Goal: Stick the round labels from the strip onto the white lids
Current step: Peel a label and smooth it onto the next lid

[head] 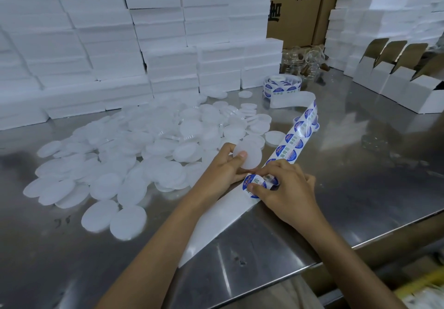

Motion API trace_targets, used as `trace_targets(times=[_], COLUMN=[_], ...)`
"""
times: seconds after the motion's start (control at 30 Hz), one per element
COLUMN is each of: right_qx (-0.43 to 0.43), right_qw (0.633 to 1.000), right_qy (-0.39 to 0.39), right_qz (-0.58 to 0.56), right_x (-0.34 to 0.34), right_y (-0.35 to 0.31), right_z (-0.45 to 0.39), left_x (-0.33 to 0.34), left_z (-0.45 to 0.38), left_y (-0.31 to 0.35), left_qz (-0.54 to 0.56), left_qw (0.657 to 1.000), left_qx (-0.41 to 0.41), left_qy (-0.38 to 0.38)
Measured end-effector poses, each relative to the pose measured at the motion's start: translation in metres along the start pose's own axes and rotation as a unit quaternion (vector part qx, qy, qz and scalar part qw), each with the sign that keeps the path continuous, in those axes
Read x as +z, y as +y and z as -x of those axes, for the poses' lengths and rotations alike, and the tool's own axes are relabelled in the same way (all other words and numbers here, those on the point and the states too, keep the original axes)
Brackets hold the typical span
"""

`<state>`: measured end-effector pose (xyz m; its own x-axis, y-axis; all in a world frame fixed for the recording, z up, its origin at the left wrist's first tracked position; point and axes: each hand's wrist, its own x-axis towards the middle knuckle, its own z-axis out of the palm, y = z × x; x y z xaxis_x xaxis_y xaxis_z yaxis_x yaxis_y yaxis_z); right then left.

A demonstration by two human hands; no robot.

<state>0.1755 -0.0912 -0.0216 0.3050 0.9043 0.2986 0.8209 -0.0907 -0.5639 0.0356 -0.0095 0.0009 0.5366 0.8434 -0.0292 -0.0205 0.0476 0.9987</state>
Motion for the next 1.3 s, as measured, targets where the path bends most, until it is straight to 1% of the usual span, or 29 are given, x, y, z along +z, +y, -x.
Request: trace_targets(times=[0.23,0.33,0.53,0.6,0.7,0.8,0.93,1.07,1.13,1.2,1.3], right_qx=[-0.02,-0.031,-0.058,-0.059,-0.053,-0.051,-0.05,-0.052,-0.057,-0.051,-0.019], right_qw=[0.999,0.998,0.993,0.994,0.996,0.996,0.996,0.996,0.995,0.988,0.958], right_qy=[0.042,0.047,0.084,0.08,0.067,0.066,0.074,0.078,0.07,0.045,-0.005], right_qz=[-0.002,0.018,0.053,0.044,0.015,0.005,-0.006,0.002,-0.038,-0.136,-0.287], right_x=[-0.001,-0.003,-0.006,-0.006,-0.006,-0.007,-0.009,-0.009,-0.01,-0.013,-0.021], right_y=[-0.004,-0.006,-0.01,-0.011,-0.011,-0.013,-0.014,-0.013,-0.013,-0.012,-0.01], right_z=[0.005,0.007,0.011,0.011,0.011,0.012,0.014,0.015,0.016,0.017,0.02], left_x=[0.003,0.005,0.005,0.005,0.007,0.009,0.009,0.009,0.009,0.009,0.01], left_z=[-0.003,-0.003,0.0,0.0,-0.001,-0.001,0.0,-0.001,-0.002,-0.002,-0.001], left_y=[0.0,0.0,-0.003,-0.003,-0.001,0.001,0.0,-0.003,-0.004,-0.004,-0.002], left_qz=[0.042,0.061,0.044,0.043,0.077,0.106,0.054,-0.004,-0.015,-0.017,-0.055], left_qw=[0.998,0.998,0.998,0.998,0.996,0.994,0.998,1.0,0.999,0.999,0.998], left_qx=[0.029,0.021,0.026,0.033,0.034,0.02,0.021,0.03,0.029,0.027,0.022], left_qy=[0.023,0.015,-0.023,-0.012,0.013,0.002,-0.009,-0.003,-0.003,-0.009,0.0])
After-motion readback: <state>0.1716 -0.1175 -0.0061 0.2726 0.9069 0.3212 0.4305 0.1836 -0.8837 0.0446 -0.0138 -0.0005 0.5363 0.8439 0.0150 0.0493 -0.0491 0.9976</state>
